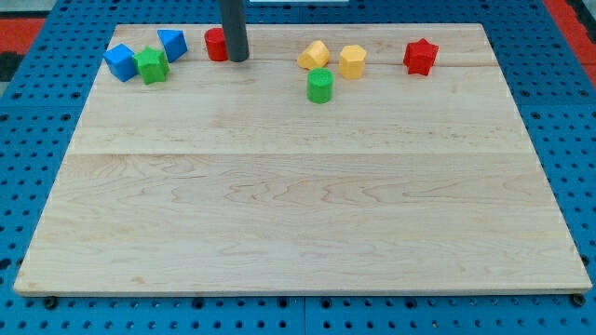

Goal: Slightly push red circle yellow heart and hexagon

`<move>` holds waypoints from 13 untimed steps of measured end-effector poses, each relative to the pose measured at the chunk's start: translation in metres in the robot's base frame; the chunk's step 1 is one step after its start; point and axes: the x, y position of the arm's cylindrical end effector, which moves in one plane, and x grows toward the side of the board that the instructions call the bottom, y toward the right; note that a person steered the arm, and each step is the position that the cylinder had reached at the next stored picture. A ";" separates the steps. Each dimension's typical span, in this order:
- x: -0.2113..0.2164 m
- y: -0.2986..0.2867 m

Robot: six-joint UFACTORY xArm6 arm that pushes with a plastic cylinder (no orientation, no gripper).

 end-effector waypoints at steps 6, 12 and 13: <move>0.007 0.036; 0.047 0.193; 0.072 0.252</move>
